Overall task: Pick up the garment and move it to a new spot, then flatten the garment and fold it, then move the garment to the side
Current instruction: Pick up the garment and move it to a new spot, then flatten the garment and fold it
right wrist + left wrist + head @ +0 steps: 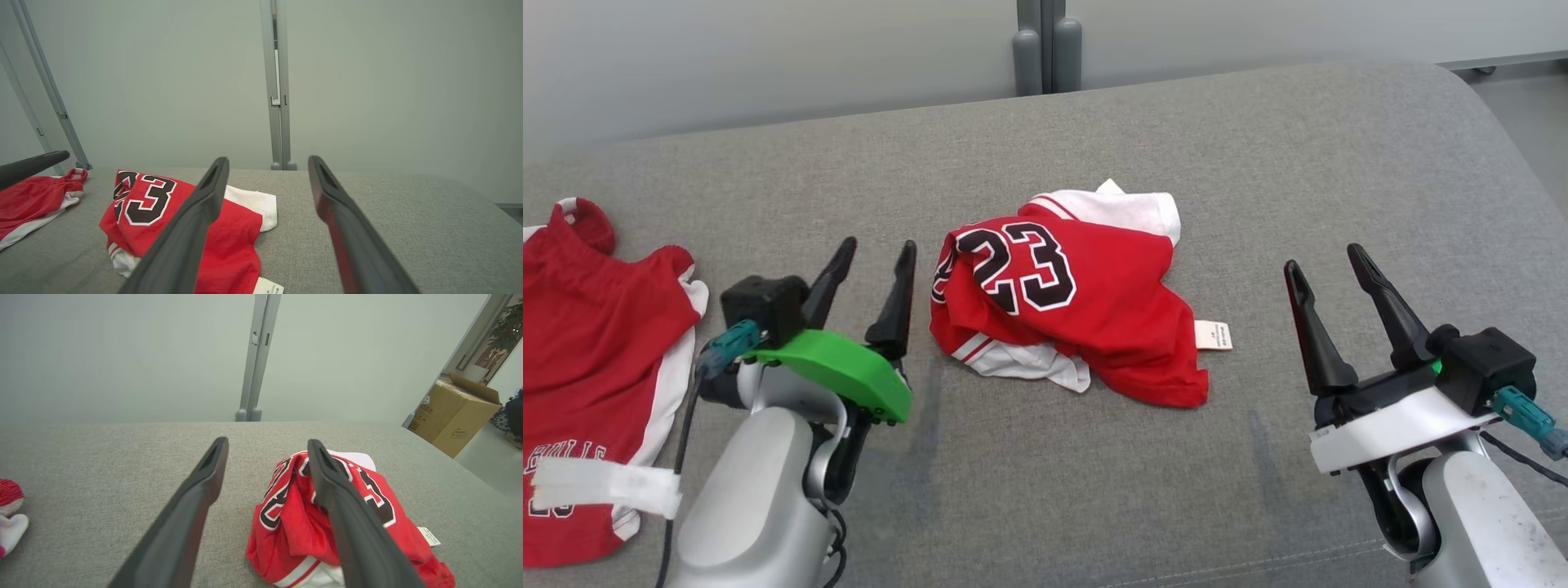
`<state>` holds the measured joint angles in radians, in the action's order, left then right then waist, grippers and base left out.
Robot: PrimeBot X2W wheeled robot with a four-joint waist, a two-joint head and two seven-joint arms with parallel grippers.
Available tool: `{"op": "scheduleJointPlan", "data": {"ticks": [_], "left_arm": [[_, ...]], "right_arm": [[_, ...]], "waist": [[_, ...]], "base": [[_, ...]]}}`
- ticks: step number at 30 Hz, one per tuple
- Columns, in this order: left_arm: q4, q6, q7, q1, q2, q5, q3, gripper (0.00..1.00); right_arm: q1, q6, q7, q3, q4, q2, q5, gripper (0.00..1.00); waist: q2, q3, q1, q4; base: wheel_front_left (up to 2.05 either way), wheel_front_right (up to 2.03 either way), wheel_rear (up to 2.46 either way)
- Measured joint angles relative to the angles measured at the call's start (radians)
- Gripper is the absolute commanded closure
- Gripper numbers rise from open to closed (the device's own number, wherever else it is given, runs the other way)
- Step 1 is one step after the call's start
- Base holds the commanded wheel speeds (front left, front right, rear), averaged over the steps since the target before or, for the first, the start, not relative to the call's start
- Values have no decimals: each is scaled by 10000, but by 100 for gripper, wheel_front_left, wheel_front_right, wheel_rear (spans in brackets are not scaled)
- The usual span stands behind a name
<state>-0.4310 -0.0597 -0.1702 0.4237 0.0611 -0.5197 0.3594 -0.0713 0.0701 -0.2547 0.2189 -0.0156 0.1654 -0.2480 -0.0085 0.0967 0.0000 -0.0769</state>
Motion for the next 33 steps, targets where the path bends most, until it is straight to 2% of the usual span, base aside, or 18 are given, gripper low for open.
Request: {"op": "scheduleJointPlan", "data": {"ticks": [4, 13, 19, 33], "left_arm": [[376, 314, -585, -389, 303, 94, -351, 0], [1407, 683, -780, -1345, 941, 499, -863, 0], [1793, 788, -780, -2127, 867, 495, -934, 0], [2614, 863, -784, -2590, 802, 495, -903, 0]], "right_arm": [[79, 4, 0, 35, -79, 2, 0, 0], [264, -25, 0, -366, -38, 38, -17, 0], [420, -25, 0, -437, -6, 54, -82, 0], [600, -6, 0, -387, -56, 8, -176, 0]], "waist": [[0, -152, 0, 50], [0, -350, 0, 70], [0, -372, 0, 40], [0, -299, 0, 39]], "base": [[0, 0, 0], [0, 0, 0], [0, 0, 0], [0, 0, 0]]}}
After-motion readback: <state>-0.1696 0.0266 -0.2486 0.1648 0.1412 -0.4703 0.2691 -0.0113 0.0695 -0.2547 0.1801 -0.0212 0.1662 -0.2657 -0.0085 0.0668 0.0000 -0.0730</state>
